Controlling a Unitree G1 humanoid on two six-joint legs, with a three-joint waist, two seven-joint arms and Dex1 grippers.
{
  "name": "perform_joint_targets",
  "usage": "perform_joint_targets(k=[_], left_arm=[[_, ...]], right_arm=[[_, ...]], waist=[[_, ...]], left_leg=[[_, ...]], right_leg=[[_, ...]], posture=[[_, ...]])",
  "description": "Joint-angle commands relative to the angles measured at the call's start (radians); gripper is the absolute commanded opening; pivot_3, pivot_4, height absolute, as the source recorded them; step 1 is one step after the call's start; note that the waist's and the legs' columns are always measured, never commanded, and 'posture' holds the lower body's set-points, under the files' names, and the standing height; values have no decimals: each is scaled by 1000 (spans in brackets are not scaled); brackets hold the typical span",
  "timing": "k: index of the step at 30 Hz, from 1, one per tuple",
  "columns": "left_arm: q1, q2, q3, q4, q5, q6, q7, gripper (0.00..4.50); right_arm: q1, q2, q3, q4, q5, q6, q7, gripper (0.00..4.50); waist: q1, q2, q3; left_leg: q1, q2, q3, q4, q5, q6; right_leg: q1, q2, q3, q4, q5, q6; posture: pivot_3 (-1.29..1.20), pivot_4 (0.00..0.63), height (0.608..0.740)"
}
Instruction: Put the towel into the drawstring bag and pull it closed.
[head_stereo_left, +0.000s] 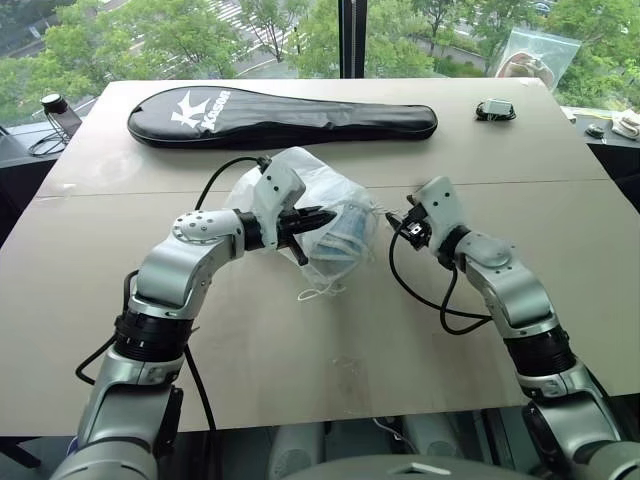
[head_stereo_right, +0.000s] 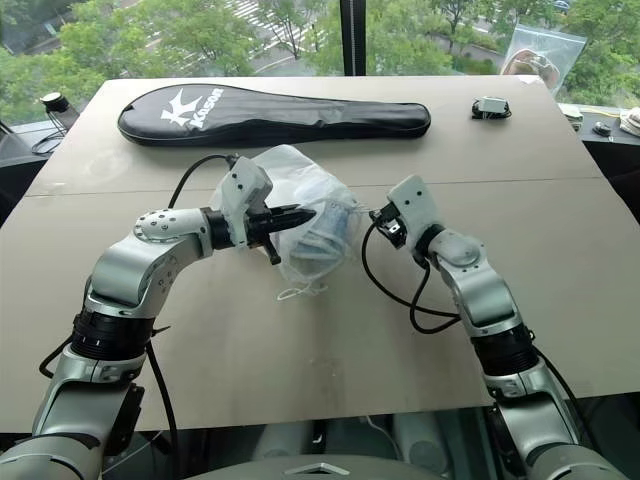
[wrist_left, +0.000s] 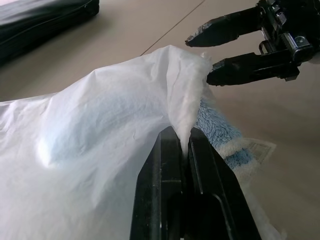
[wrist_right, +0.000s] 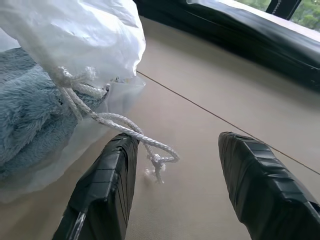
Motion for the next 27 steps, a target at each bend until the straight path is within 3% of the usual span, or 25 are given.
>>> perform_joint_targets(k=[1,11,23,26,27], left_arm=[[-16,8,29,-37,1,-12,6,0],[-19,9,30,-44,3,-5,6,0],[-13,1,18,-70,7,-1,14,0],[-12,-1,19,-67,9,-6,17,0],[-12,-2,18,-66,11,-8,17,0]], right_arm=[[-1,-5,-22,-57,-3,6,1,2735],[-30,11,-9,-12,-32,-8,-12,2735],[-123,139,15,229,-106,-215,-65,2735],[-115,172,-7,251,-89,-240,-70,1933],[-111,176,-13,257,-89,-248,-73,1396]], waist=[[-1,0,0],[-1,0,0],[-2,0,0],[-2,0,0],[-2,0,0]], left_leg=[[0,0,0,0,0,0],[0,0,0,0,0,0],[0,0,0,0,0,0],[0,0,0,0,0,0],[0,0,0,0,0,0]], right_leg=[[0,0,0,0,0,0],[0,0,0,0,0,0],[0,0,0,1,0,0],[0,0,0,1,0,0],[0,0,0,1,0,0]], posture=[[0,150,740],[0,150,740],[0,150,740],[0,150,740],[0,150,740]])
